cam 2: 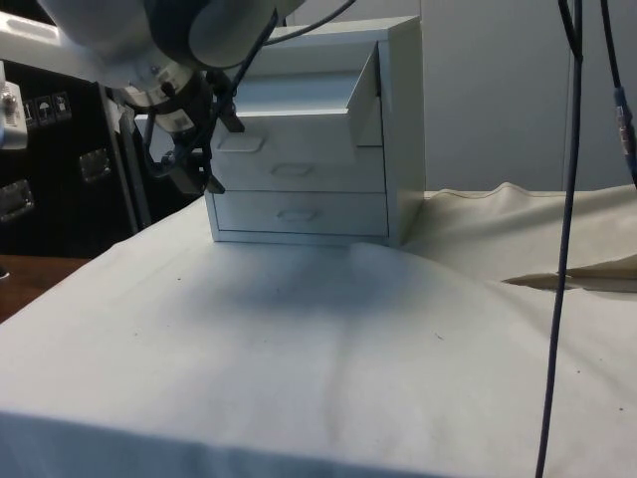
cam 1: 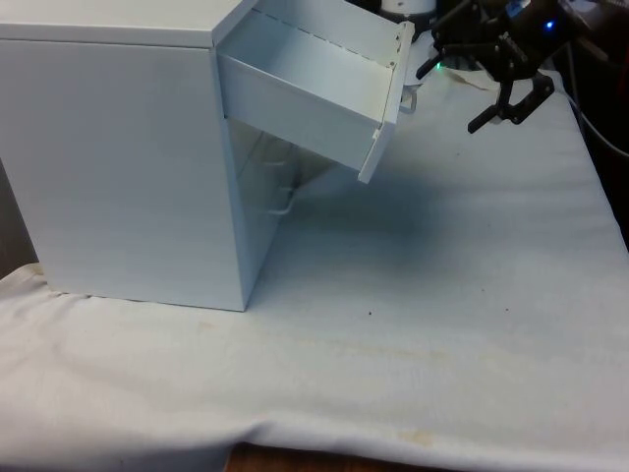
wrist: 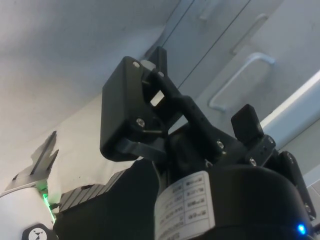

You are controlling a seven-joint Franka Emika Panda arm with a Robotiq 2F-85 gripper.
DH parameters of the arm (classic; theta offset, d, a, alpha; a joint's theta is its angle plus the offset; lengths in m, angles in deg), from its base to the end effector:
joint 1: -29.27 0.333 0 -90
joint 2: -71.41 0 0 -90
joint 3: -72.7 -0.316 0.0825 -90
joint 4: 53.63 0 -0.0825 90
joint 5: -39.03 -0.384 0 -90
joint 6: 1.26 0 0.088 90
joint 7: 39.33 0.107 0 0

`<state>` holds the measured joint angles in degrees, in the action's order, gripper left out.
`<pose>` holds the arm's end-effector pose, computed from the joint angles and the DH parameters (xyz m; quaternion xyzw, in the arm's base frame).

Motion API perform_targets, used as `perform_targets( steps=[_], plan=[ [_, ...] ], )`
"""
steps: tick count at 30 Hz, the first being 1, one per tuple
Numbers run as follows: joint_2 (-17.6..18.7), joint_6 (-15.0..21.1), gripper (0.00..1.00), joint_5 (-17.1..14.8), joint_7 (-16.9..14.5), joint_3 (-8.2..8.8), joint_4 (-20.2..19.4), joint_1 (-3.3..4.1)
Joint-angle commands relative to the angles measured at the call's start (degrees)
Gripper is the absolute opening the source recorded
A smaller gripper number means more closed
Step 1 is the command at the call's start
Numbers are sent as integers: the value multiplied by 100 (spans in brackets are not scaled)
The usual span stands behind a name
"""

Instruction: Open the drawer, then close it.

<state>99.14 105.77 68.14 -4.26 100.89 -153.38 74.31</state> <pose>0.6047 0.1731 0.3229 0.9297 -0.0325 0.0107 0.3667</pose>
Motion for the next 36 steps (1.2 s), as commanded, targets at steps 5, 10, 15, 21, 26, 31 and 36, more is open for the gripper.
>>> perform_targets(
  steps=[5, 10, 15, 21, 26, 31, 36],
  plan=[
    [6, 6, 100, 0, 0, 0, 0, 0],
    [23, 6, 92, -6, -6, 0, 11, -6],
    [29, 6, 64, -6, -11, 0, 11, -6],
    [29, 6, 29, -6, -11, 0, 17, -6],
    [17, 0, 4, 6, 0, 6, 0, 0],
    [29, 17, 0, 6, -6, 11, -6, -11],
    [29, 17, 0, 57, -11, 46, -34, -11]
  ],
)
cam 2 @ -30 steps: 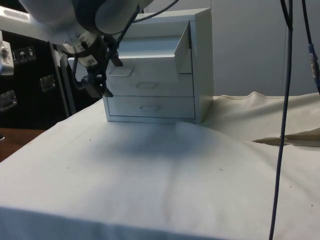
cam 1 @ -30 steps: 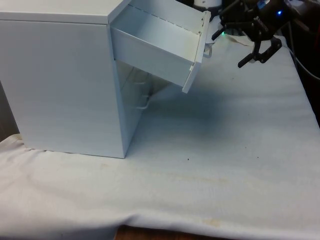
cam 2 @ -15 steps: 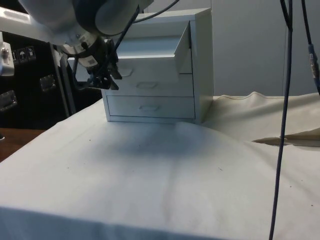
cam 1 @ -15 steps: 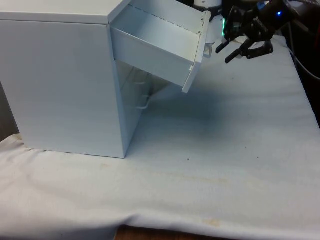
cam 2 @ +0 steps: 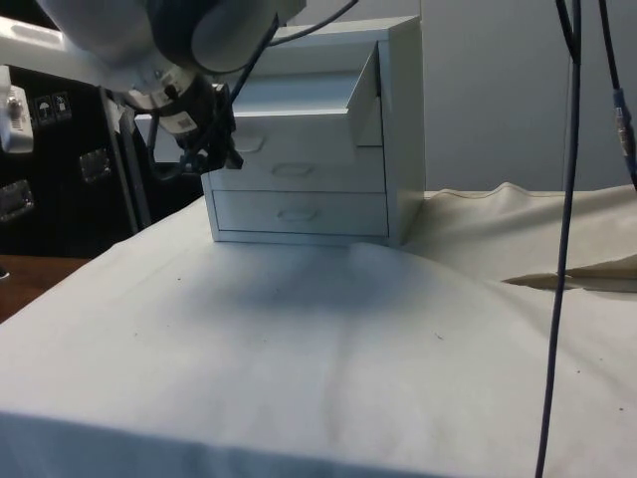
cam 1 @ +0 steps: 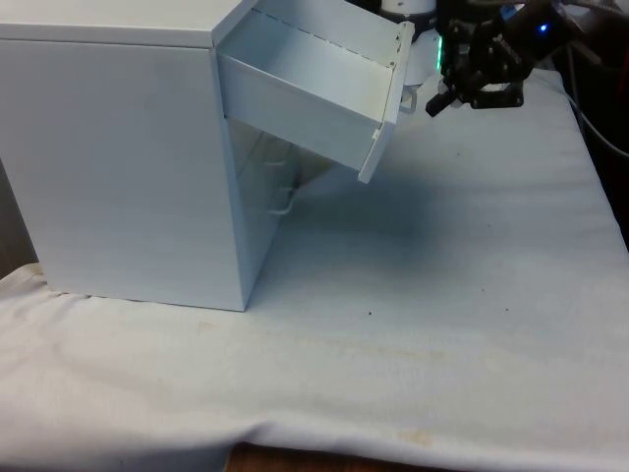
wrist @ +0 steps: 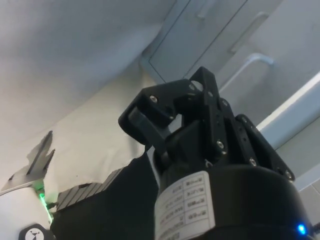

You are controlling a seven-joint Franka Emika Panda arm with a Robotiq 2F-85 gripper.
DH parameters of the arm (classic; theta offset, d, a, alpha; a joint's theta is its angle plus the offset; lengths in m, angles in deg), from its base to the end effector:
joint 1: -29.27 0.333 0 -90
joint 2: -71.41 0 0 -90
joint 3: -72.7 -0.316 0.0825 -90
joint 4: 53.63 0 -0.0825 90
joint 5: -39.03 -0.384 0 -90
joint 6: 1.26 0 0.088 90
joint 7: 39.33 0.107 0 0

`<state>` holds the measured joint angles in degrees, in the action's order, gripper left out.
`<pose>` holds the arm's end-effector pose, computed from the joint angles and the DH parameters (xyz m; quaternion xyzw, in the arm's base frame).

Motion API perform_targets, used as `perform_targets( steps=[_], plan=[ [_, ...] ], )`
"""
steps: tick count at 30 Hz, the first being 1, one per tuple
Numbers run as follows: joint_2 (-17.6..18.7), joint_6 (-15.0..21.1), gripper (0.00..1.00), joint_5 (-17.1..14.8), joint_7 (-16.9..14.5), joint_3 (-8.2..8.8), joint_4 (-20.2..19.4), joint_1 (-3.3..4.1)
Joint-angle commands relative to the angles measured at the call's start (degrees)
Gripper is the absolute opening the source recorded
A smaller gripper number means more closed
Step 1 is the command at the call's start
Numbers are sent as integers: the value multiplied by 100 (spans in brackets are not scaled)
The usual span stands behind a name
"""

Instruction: Open the drawer, then close it.

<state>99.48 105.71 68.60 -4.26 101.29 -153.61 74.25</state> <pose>0.6052 0.1674 0.3193 0.9269 -0.0335 0.0078 0.3738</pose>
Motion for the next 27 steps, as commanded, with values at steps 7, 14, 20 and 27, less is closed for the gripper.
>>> perform_targets(
  steps=[7, 14, 20, 27],
  plan=[
    [-52, -52, 0, 195, -34, 109, -29, 11],
    [-92, -138, 0, 384, -63, 155, -6, 11],
    [-126, -223, 0, 504, -63, 155, 17, 6],
    [-172, -332, 0, 682, -69, 172, 34, 11]
  ],
)
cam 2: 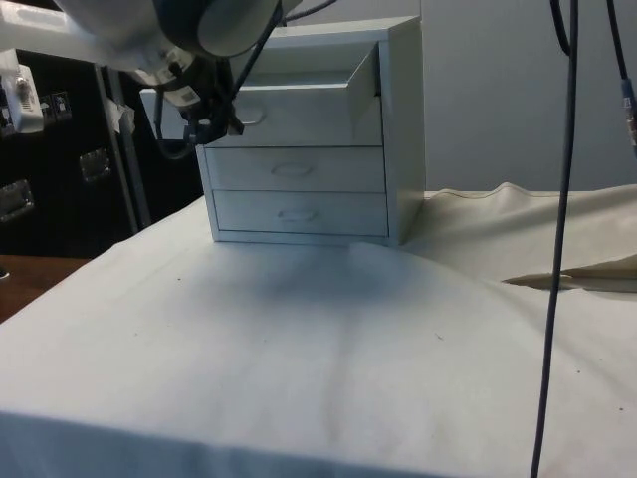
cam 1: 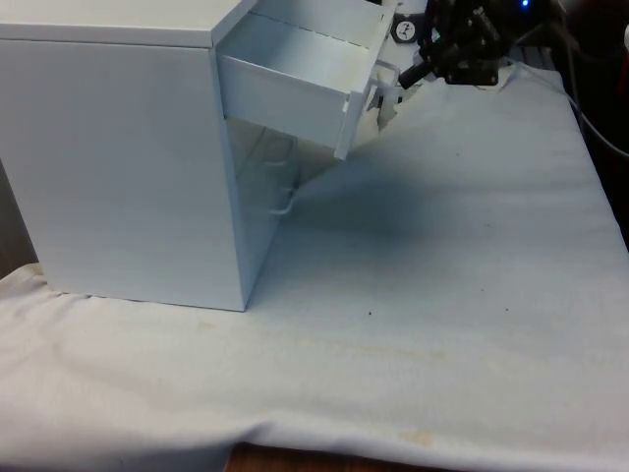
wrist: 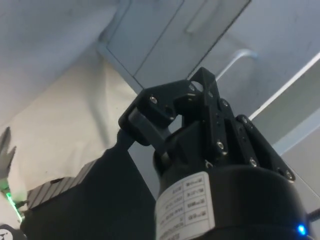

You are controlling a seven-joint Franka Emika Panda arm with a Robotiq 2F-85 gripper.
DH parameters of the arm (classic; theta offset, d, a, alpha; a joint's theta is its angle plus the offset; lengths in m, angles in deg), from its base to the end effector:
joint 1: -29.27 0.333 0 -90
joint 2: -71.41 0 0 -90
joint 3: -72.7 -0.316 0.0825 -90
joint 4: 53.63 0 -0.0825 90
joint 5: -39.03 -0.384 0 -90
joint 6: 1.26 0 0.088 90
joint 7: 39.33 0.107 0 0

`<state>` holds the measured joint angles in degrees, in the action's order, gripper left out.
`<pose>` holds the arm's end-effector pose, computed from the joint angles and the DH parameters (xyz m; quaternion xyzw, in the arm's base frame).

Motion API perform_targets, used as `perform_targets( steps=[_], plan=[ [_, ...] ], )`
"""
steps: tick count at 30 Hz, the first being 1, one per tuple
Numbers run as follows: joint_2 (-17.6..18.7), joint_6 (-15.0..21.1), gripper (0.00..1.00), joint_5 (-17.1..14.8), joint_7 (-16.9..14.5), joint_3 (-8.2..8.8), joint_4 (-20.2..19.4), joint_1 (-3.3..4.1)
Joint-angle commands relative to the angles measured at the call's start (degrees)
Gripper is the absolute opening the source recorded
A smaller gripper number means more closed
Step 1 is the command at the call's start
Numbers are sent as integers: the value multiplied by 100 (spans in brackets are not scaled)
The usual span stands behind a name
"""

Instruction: Open the drawer, then close it.

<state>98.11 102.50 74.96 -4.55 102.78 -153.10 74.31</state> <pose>0.6101 0.1447 0.3441 0.9052 -0.0313 0.0173 0.4236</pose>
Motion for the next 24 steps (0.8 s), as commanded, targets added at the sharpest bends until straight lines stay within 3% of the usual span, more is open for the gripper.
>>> perform_targets(
  steps=[1, 6, 7, 15, 16, 24],
  plan=[
    [-40, -29, 0, 80, -40, 29, -11, 6],
    [-69, -97, 0, 252, -46, 57, -11, 0],
    [-40, -103, 0, 160, -6, 29, 6, 0],
    [-92, -160, 0, 510, -86, 166, -34, -11],
    [-52, -206, 0, 407, -40, 132, 6, 0],
    [-86, -149, 0, 739, -97, 304, -92, -17]
  ],
)
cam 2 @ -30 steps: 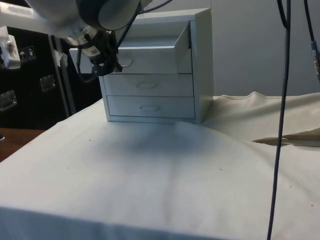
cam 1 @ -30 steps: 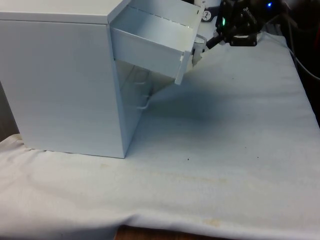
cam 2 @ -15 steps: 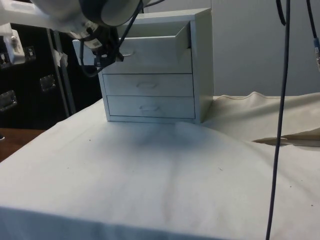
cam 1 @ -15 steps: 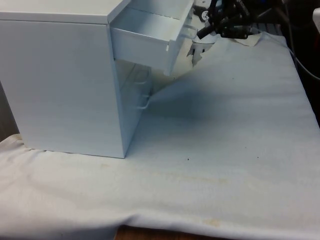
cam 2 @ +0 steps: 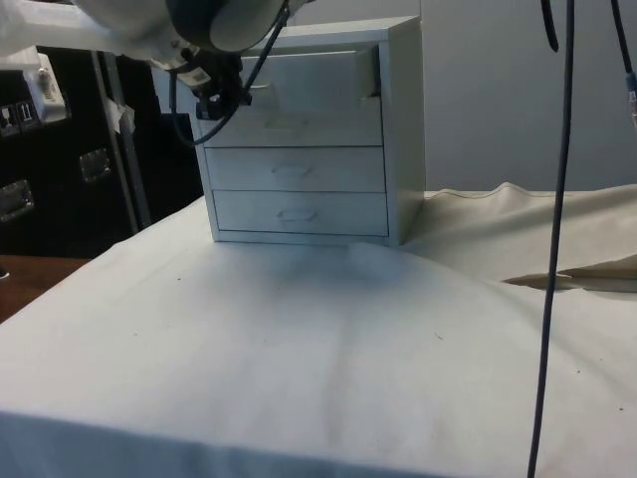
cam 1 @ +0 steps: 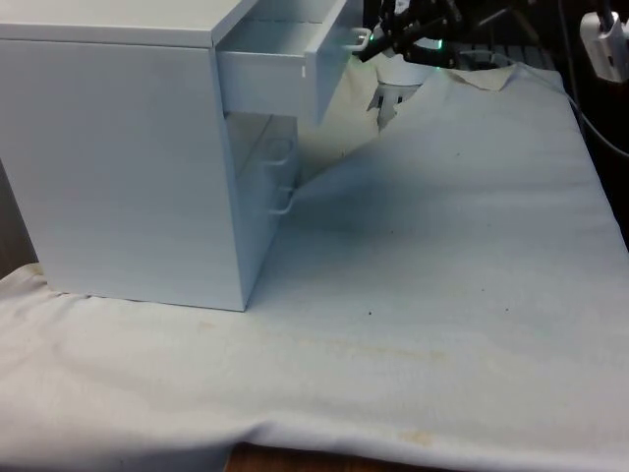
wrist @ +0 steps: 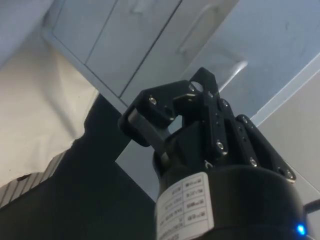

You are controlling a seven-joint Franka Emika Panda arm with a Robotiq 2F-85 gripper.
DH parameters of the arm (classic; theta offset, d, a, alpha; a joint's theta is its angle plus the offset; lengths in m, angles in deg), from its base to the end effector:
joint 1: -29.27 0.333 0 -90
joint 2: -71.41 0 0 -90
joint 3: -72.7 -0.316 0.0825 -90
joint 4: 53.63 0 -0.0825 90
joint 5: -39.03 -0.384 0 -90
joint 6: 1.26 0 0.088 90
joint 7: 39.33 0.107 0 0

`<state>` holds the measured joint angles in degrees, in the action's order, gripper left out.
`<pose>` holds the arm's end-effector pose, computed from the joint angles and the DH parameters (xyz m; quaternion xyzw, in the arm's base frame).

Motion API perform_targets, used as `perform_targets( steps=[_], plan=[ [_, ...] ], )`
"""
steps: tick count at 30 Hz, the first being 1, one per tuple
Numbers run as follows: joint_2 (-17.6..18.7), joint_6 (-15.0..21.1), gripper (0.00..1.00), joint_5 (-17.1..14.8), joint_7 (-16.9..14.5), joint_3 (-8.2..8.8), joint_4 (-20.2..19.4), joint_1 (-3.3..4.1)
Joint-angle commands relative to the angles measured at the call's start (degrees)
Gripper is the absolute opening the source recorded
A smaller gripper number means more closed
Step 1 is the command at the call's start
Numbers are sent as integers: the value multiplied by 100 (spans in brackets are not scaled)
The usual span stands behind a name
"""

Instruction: Open the drawer, then close it.

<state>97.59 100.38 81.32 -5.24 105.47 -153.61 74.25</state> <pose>0.6146 0.1084 0.3586 0.8773 -0.0321 0.0167 0.4785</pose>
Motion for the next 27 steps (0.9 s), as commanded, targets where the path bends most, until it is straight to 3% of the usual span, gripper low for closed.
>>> perform_targets(
  steps=[1, 5, 9, 16, 17, 18, 25, 26, 27],
  plan=[
    [0, 0, 0, 29, 0, 11, -6, 0],
    [-29, 63, 0, 206, -29, 97, -69, -11],
    [0, 0, 0, 183, 0, 109, -63, -11],
    [-46, 195, 0, 218, -23, 189, -149, -86],
    [0, 86, 0, 201, 0, 178, -97, -52],
    [-52, 218, 0, 212, -23, 201, -155, -97],
    [-63, 470, 0, 189, -46, 361, -275, -166],
    [-6, 327, 0, 172, 0, 327, -206, -120],
    [-63, 470, 0, 189, -46, 361, -275, -166]
  ],
)
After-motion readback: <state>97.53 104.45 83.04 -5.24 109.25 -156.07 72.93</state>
